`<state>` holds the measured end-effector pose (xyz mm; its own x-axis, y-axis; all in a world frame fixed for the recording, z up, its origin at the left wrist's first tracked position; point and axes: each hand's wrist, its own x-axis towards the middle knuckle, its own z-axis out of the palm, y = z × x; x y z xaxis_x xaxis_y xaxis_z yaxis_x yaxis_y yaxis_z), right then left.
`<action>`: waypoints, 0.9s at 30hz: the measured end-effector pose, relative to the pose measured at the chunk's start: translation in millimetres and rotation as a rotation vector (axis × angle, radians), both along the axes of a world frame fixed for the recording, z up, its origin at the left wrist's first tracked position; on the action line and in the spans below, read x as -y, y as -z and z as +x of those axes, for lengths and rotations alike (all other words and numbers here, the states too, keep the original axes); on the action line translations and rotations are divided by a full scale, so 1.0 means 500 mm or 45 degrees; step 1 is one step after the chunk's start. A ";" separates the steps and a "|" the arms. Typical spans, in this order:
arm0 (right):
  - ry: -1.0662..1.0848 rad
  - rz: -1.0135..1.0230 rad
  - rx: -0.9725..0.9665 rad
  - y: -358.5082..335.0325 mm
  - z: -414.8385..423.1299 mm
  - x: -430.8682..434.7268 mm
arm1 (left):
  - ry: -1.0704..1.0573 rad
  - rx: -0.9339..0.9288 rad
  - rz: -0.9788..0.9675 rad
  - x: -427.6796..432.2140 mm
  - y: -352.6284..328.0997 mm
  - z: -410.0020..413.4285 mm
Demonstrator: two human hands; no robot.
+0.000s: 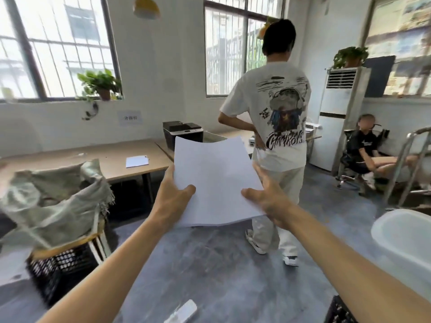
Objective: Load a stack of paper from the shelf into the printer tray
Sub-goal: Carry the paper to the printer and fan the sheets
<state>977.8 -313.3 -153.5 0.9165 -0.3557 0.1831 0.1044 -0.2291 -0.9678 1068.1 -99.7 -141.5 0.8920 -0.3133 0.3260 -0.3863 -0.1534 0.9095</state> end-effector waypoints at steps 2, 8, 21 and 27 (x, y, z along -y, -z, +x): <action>-0.073 0.002 0.023 0.000 0.104 0.020 | -0.062 -0.004 -0.015 0.014 -0.009 0.087; -0.180 0.034 0.027 -0.002 0.236 0.054 | -0.148 -0.027 0.009 0.038 0.017 0.213; -0.465 0.047 0.063 -0.037 0.793 0.231 | -0.428 -0.057 0.006 0.189 -0.035 0.657; -0.550 0.071 0.020 -0.018 1.015 0.259 | -0.488 -0.132 -0.004 0.213 -0.022 0.850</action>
<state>1485.1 -442.7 -144.4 0.9805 0.0503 0.1899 0.1944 -0.1086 -0.9749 1493.3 -206.3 -130.4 0.9723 0.0498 0.2285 -0.2077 -0.2658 0.9414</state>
